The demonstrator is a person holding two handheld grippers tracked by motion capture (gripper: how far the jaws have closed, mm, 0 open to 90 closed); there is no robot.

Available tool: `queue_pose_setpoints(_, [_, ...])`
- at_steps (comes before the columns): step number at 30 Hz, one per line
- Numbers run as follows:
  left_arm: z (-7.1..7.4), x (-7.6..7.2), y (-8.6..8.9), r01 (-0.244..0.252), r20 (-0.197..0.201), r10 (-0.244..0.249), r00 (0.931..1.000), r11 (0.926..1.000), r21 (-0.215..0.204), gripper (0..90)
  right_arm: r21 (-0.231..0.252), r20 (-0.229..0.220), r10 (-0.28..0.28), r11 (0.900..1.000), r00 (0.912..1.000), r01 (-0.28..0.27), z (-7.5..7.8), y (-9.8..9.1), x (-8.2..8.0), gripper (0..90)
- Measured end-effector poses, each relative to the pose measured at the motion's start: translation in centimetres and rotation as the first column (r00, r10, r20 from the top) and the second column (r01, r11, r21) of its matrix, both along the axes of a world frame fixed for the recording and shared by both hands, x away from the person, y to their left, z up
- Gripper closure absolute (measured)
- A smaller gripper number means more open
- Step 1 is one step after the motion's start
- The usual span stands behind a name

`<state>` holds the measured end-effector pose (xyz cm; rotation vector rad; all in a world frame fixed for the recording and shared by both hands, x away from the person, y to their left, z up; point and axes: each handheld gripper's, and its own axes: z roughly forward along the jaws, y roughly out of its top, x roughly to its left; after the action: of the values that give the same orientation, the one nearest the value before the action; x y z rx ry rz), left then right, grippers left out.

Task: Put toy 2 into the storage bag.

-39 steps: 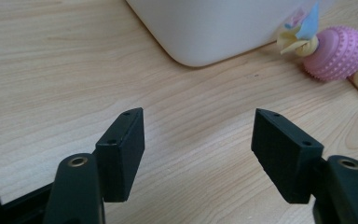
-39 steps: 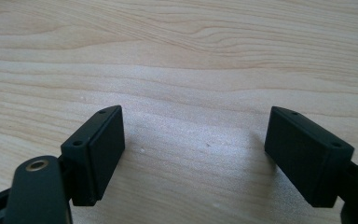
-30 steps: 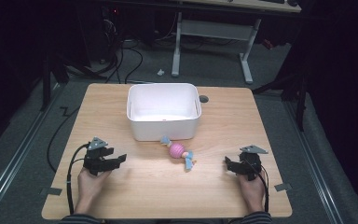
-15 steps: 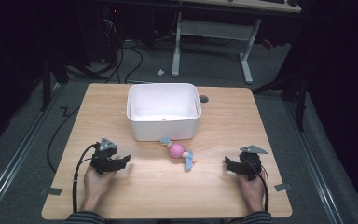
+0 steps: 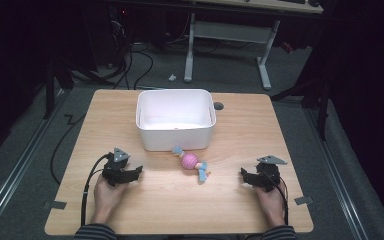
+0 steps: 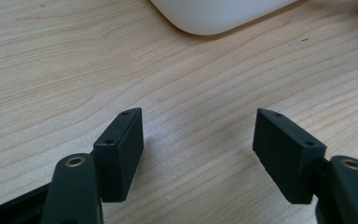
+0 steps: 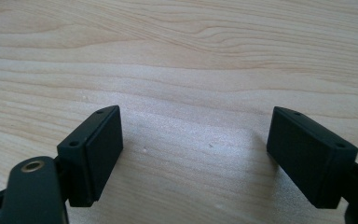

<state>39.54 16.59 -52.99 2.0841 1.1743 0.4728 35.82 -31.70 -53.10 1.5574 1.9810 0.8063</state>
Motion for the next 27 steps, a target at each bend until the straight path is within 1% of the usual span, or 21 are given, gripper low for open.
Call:
queue_pose_setpoints(1, [0.0, 0.0, 0.0, 0.0, 0.0, 0.0, 1.0, 1.0, 0.0, 33.6, 0.0, 0.0, 0.0, 1.0, 1.0, 0.0, 0.0, 0.0, 0.0, 18.0])
queue_pose_setpoints(2, [-0.1, 0.0, -0.1, 0.001, 0.0, -0.001, 1.0, 1.0, 0.006, 33.4, 0.0, -0.001, 0.017, 0.9999, 0.9999, -0.017, 0.0, -0.1, -0.1, 17.8])
queue_pose_setpoints(4, [-0.1, 0.0, -0.1, 0.003, 0.001, -0.003, 1.0, 0.9999, 0.011, 32.9, 0.002, -0.002, 0.02, 0.9998, 0.9998, -0.02, 0.0, -0.1, -0.1, 17.9])
queue_pose_setpoints(6, [-0.3, 0.0, -0.1, 0.003, 0.013, -0.003, 0.9999, 1.0, 0.002, 32.0, 0.006, -0.004, 0.026, 0.9996, 0.9997, -0.026, 0.0, 0.0, -0.2, 19.1])
queue_pose_setpoints(7, [-0.3, 0.0, -0.1, 0.003, 0.013, -0.003, 0.9999, 1.0, 0.002, 31.5, 0.006, -0.004, 0.026, 0.9996, 0.9997, -0.026, 0.0, 0.0, -0.2, 19.1])
queue_pose_setpoints(8, [-0.6, -0.2, -0.1, -0.003, 0.036, 0.003, 0.9993, 0.9999, -0.014, 30.9, 0.004, -0.009, 0.036, 0.9994, 0.9993, -0.036, 0.1, 0.1, -0.2, 22.0])
queue_pose_setpoints(11, [-0.6, -0.3, -0.2, -0.009, 0.039, 0.01, 0.9992, 0.9999, -0.011, 28.9, 0.004, -0.013, 0.049, 0.9988, 0.9987, -0.049, 0.2, 0.2, -0.3, 24.5])
queue_pose_setpoints(12, [-0.6, -0.3, -0.2, -0.009, 0.038, 0.009, 0.9992, 0.9999, -0.011, 28.0, 0.023, -0.019, 0.066, 0.9976, 0.9976, -0.066, 0.4, 0.4, -0.5, 25.7])
queue_pose_setpoints(13, [-0.6, -0.3, -0.2, -0.008, 0.037, 0.008, 0.9993, 0.9999, -0.011, 28.0, 0.023, -0.019, 0.066, 0.9976, 0.9976, -0.066, 0.4, 0.4, -0.5, 25.7])
queue_pose_setpoints(14, [-0.6, -0.3, -0.2, -0.007, 0.037, 0.007, 0.9993, 0.9999, -0.011, 27.5, 0.03, -0.013, 0.092, 0.9953, 0.9957, -0.092, 0.6, 0.7, -0.8, 26.3])
queue_pose_setpoints(15, [-0.6, -0.3, -0.2, -0.007, 0.037, 0.007, 0.9993, 0.9999, -0.01, 27.5, 0.03, -0.013, 0.092, 0.9953, 0.9957, -0.092, 0.6, 0.7, -0.8, 26.3])
queue_pose_setpoints(17, [-0.6, -0.3, -0.2, -0.006, 0.037, 0.007, 0.9993, 0.9999, -0.009, 26.9, 0.036, -0.015, 0.132, 0.9907, 0.9911, -0.131, 1.4, 1.5, -1.2, 26.8])
queue_pose_setpoints(18, [-0.6, -0.3, -0.2, -0.007, 0.036, 0.007, 0.9993, 0.9999, -0.009, 26.9, 0.036, -0.015, 0.132, 0.9907, 0.9911, -0.131, 1.4, 1.5, -1.2, 26.8])
queue_pose_setpoints(19, [-0.6, -0.3, -0.2, -0.008, 0.037, 0.008, 0.9993, 0.9999, -0.009, 26.9, 0.032, -0.013, 0.148, 0.9885, 0.9888, -0.148, 1.7, 1.8, -1.3, 27.3])
queue_pose_setpoints(20, [-0.6, -0.3, -0.2, -0.008, 0.037, 0.008, 0.9993, 0.9999, -0.01, 26.9, 0.025, -0.01, 0.182, 0.9831, 0.9833, -0.181, 2.3, 2.5, -1.5, 27.9])
queue_pose_setpoints(21, [-0.6, -0.3, -0.2, -0.007, 0.037, 0.008, 0.9993, 0.9999, -0.01, 26.8, 0.02, -0.003, 0.201, 0.9793, 0.9795, -0.201, 2.7, 2.9, -1.6, 28.6])
queue_pose_setpoints(22, [-0.6, -0.3, -0.2, -0.007, 0.037, 0.008, 0.9993, 0.9999, -0.01, 26.8, 0.02, -0.003, 0.201, 0.9793, 0.9795, -0.201, 2.7, 2.9, -1.6, 28.6])
queue_pose_setpoints(23, [-0.6, -0.3, -0.2, -0.007, 0.037, 0.008, 0.9993, 0.9999, -0.01, 26.8, 0.016, -0.002, 0.217, 0.976, 0.9762, -0.217, 3.0, 3.3, -1.7, 28.8])
queue_pose_setpoints(25, [-0.6, -0.3, -0.2, -0.007, 0.036, 0.007, 0.9993, 0.9999, -0.01, 26.8, 0.008, -0.001, 0.254, 0.9673, 0.9673, -0.254, 3.6, 4.2, -1.7, 29.4])
queue_pose_setpoints(26, [-0.6, -0.3, -0.2, -0.007, 0.036, 0.007, 0.9993, 0.9999, -0.01, 26.7, 0.006, -0.004, 0.288, 0.9576, 0.9576, -0.288, 4.0, 5.1, -1.6, 29.9])
queue_pose_setpoints(27, [-0.6, -0.3, -0.2, -0.007, 0.036, 0.007, 0.9993, 0.9999, -0.01, 26.7, 0.009, -0.009, 0.303, 0.9529, 0.9529, -0.303, 4.1, 5.6, -1.6, 30.2])
